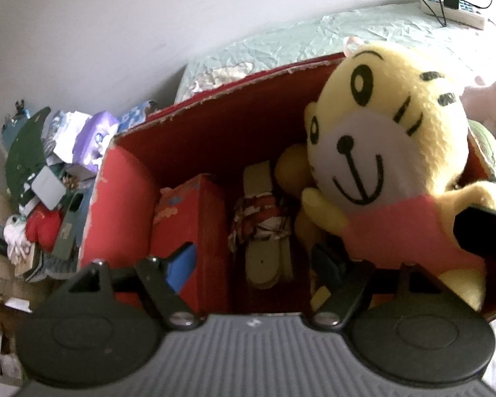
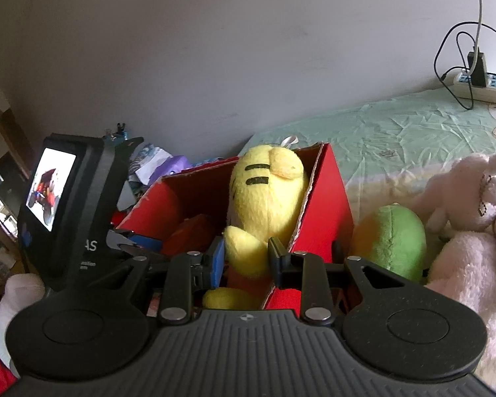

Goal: Organize objects
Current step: 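Release the tiger plush and move the left gripper toward the pink teddy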

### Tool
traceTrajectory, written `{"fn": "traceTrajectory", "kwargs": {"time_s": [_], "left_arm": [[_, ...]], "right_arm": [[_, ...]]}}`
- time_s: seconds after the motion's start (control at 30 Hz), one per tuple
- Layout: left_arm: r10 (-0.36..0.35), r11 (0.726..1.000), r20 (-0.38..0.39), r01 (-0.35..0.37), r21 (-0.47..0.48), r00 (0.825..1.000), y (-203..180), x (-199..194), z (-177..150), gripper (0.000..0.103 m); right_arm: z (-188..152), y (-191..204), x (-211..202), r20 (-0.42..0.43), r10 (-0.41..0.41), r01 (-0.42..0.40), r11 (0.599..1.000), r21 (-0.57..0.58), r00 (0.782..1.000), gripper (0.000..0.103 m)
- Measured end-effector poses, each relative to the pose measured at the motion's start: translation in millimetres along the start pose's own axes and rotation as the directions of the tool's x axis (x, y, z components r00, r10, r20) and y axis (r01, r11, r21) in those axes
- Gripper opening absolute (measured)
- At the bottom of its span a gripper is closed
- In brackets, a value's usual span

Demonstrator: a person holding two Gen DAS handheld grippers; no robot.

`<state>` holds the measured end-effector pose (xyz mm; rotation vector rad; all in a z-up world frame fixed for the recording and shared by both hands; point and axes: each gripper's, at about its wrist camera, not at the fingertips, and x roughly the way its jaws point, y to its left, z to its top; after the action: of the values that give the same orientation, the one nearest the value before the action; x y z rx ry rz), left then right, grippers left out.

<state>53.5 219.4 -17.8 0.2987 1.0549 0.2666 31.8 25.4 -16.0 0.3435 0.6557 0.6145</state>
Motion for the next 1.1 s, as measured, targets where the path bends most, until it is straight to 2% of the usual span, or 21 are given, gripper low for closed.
{"fn": "traceTrajectory", "kwargs": {"time_s": [0.53,0.8,0.97,1.1], "left_arm": [[0.106,0.990,-0.037,-0.109,-0.088,0.994,1.0,-11.8,-5.3,0.080],[0.172,0.970,-0.048,-0.178,-0.167,0.984,18.4,-32.0,-7.3,0.081],[0.167,0.962,-0.003,-0.164,-0.218,0.986,16.2,-59.6,1.1,0.081],[0.099,0.970,0.081,-0.078,-0.231,0.992,1.6,-88.3,12.1,0.082]], "right_arm": [[3.6,-23.4,-28.1,-0.019,0.108,-0.108,0.994,0.013,0.994,0.036],[0.8,-54.9,-55.0,0.012,0.114,-0.114,0.992,0.058,0.993,0.037],[0.0,-77.4,-76.4,0.049,0.095,-0.099,0.991,0.093,0.994,0.038],[2.9,-102.1,-98.9,0.095,0.058,-0.071,0.988,0.138,0.994,0.038]]}}
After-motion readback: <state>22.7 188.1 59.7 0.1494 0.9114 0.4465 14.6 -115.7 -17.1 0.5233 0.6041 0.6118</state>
